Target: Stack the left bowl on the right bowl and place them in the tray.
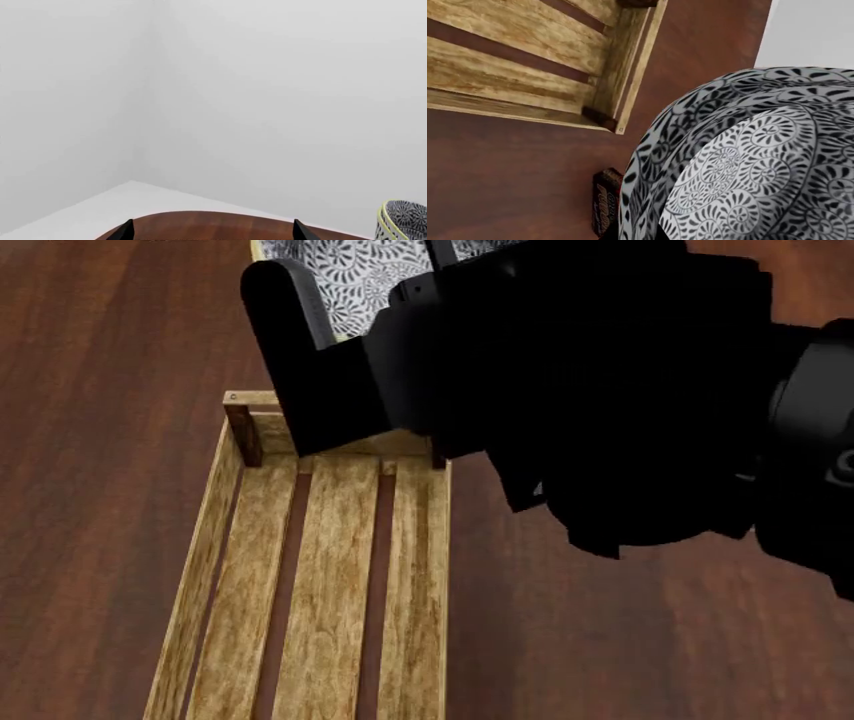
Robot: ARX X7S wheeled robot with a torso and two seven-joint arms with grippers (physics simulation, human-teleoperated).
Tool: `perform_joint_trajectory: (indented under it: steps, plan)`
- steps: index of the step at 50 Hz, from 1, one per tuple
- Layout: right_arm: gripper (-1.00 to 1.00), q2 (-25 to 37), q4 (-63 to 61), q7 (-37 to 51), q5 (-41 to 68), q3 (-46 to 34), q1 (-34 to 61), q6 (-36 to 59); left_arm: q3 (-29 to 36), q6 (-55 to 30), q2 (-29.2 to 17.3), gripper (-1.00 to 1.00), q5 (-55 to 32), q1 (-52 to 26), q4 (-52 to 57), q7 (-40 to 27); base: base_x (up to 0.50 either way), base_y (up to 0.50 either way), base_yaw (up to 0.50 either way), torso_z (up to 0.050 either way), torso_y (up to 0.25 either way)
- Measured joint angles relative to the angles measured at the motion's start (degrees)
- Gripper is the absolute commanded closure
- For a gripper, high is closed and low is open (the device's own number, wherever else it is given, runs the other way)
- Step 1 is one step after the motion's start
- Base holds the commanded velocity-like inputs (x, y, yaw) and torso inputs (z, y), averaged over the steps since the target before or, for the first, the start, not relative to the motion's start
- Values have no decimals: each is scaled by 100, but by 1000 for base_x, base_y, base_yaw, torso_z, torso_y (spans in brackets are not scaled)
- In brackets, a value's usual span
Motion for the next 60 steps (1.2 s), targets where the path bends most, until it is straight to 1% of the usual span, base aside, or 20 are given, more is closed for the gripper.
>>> perform_joint_trajectory:
  steps: [15, 27, 42, 60]
  plan:
    - [100, -406, 45, -200, 214, 279, -351, -126, -316, 74, -15, -100, 136, 490, 0, 0, 0, 0, 0, 0, 1]
    - [100, -625, -194, -121, 339, 348, -631, 48, -682, 134, -7, -100, 279, 1031, 0, 1, 0, 0, 0, 0, 1]
    - [100, -761, -551, 50, 433, 290, -902, 420, -853, 160, 22, -100, 375, 1317, 0, 1, 0, 0, 0, 1, 1]
    - [100, -895, -672, 229, 425, 234, -1237, 669, -893, 212, 4, -100, 425, 1423, 0, 1, 0, 0, 0, 0, 1]
